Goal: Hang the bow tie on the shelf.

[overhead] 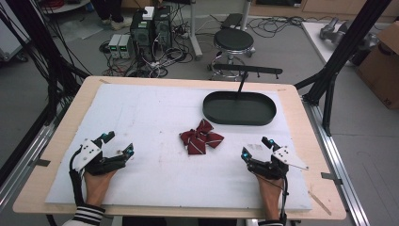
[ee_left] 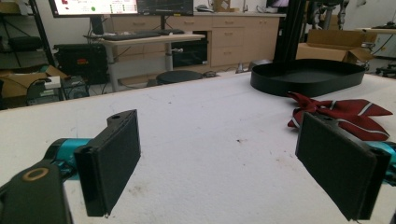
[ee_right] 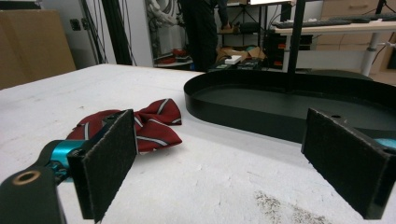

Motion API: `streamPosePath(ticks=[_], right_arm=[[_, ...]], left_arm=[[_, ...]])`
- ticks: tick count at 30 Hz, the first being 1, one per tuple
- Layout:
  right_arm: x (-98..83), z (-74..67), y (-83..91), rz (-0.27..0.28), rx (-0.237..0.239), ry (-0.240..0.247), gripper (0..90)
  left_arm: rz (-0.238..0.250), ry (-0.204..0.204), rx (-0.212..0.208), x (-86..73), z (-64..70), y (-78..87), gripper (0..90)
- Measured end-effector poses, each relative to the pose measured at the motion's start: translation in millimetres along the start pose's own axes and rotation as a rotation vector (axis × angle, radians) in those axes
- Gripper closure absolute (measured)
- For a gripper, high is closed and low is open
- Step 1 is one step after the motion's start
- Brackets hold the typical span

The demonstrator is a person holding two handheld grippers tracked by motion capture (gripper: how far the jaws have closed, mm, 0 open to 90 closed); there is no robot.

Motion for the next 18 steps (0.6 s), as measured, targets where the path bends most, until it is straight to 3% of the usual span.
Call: streamPosePath(ticks=[9,12,14,18], right_arm=[[0.1,-0.7,-0.9,-0.005,-0.009,0.013,9.6],[0.7,-0.6,-3.3,-0.027,0.007,-0.013,9.6],[4.4,-1.9,-5.1,-0.025,0.022,-0.025,9.6],[22.4,-9.5,-12.7,-0.034,0.044,0.008,9.6]], left_arm=[[0.003,0.003,0.001,0.1,-0.3,0.1,14.4],[0.002,0.001,0.001,0.1,-0.4,0.1,14.4],[0.002,0.001,0.000,0.1,-0.4,0.1,14.4],[0.002,0.002,0.001,0.1,-0.4,0.2,14.4]])
Point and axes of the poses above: each handheld gripper's, and its own axes: y roughly backward along the jaws, x roughly out of its top, z roughly to its right, the point moved 7 cm from there along -y, roughly forward along the jaws, and after that the axes turned 1 degree about -x, right-handed, at the moved point
